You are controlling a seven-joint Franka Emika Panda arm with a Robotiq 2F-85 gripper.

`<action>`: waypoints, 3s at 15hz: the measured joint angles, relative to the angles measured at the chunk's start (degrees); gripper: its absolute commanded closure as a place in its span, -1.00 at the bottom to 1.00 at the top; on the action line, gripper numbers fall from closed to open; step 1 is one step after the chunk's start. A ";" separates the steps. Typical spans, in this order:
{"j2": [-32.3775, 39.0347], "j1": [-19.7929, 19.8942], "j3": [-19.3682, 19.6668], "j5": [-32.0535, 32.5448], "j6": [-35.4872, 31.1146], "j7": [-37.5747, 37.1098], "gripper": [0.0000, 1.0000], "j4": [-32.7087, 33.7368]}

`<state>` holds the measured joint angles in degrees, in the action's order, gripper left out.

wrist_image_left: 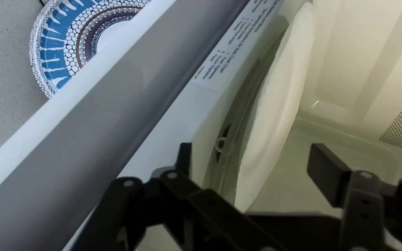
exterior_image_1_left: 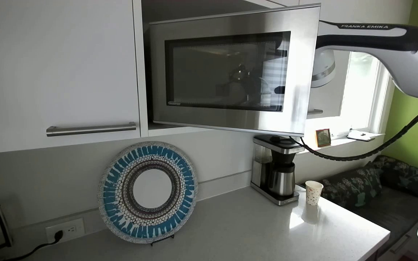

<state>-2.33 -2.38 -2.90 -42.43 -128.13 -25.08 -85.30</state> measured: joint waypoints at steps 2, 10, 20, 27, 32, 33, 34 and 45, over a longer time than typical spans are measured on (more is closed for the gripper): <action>0.36 -0.01 -0.08 1.13 0.00 -0.85 0.26 0.49; 0.70 0.15 0.25 3.58 1.19 -2.15 1.00 1.20; 0.68 0.75 1.17 6.94 9.28 -2.61 1.00 3.21; 1.19 0.85 1.55 10.50 13.62 1.31 -0.16 6.85; 3.18 0.73 1.35 10.69 13.65 5.57 -0.90 10.26; 3.39 0.65 1.26 10.69 13.65 5.89 -0.98 10.81; 3.54 0.54 1.19 10.69 13.65 5.91 -0.99 11.38; 5.31 -0.36 -0.14 11.86 14.22 5.86 -0.60 15.78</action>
<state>2.98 -2.74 -3.04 -30.58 -113.91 -19.21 -69.52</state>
